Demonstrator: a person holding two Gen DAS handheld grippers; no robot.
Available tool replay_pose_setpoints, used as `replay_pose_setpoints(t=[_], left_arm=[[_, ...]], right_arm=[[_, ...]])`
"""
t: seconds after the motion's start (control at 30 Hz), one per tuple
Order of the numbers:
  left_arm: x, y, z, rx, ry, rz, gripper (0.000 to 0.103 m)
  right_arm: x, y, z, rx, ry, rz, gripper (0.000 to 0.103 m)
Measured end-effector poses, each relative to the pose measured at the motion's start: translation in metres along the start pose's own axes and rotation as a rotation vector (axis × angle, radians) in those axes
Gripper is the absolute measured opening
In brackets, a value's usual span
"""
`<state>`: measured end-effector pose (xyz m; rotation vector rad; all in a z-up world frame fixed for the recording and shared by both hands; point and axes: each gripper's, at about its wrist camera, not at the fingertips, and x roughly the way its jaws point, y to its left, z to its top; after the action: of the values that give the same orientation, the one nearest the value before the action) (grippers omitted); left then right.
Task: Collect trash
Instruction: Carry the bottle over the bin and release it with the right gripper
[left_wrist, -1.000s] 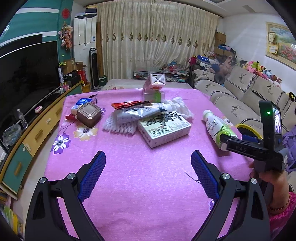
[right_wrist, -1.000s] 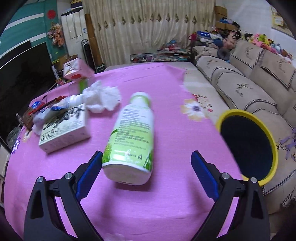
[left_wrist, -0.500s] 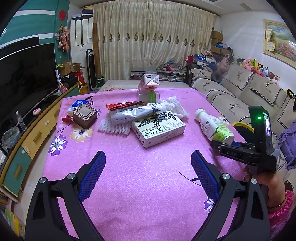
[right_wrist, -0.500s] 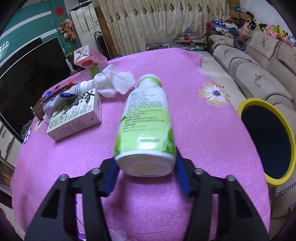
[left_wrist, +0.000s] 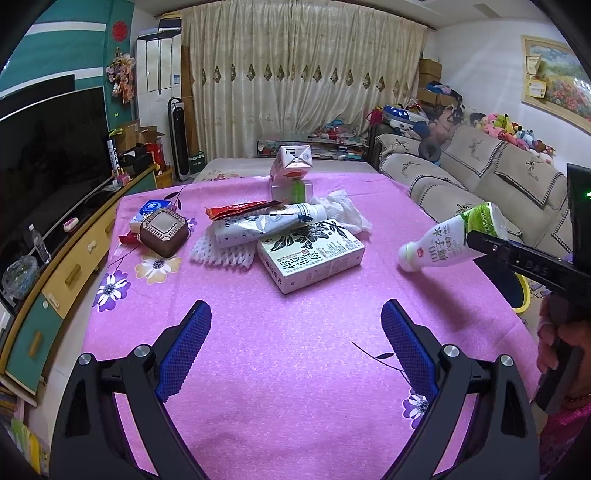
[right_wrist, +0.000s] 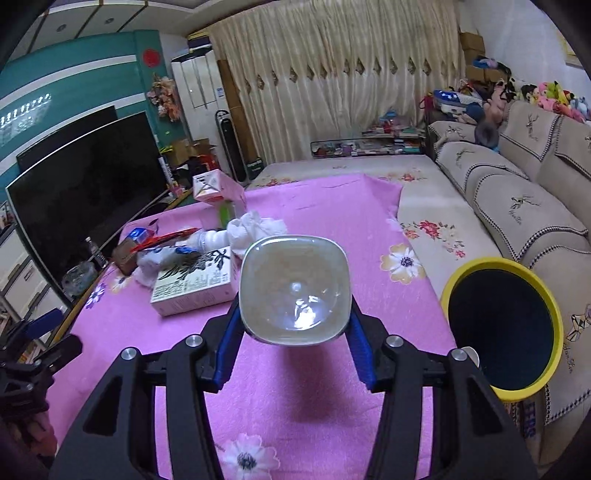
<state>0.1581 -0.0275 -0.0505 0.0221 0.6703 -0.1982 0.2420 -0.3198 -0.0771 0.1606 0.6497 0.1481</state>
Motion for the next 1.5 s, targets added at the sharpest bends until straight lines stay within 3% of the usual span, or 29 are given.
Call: replay_pose_setpoints(t=[0.13, 0.67, 1.07, 1.23, 1.33, 1.5], left_arm=[[-0.001, -0.002, -0.001, 0.005, 0.001, 0.002, 0.092], [-0.003, -0.021, 0.0, 0.026, 0.0, -0.017, 0.092], [0.003, -0.051, 0.006, 0.06, 0.003, -0.035, 0.092], [0.005, -0.064, 0.008, 0.08, 0.008, -0.043, 0.092], [0.008, -0.071, 0.009, 0.089, 0.015, -0.045, 0.092], [0.018, -0.08, 0.01, 0.099, 0.034, -0.051, 0.092]], right_arm=[[-0.01, -0.001, -0.001, 0.004, 0.01, 0.043, 0.049], [-0.033, -0.021, 0.0, 0.024, -0.005, 0.063, 0.049], [-0.062, -0.071, 0.009, 0.093, -0.068, 0.031, 0.049], [-0.077, -0.114, 0.017, 0.158, -0.124, -0.052, 0.049], [-0.075, -0.148, 0.017, 0.202, -0.133, -0.148, 0.049], [-0.033, -0.202, -0.001, 0.257, -0.021, -0.312, 0.049]])
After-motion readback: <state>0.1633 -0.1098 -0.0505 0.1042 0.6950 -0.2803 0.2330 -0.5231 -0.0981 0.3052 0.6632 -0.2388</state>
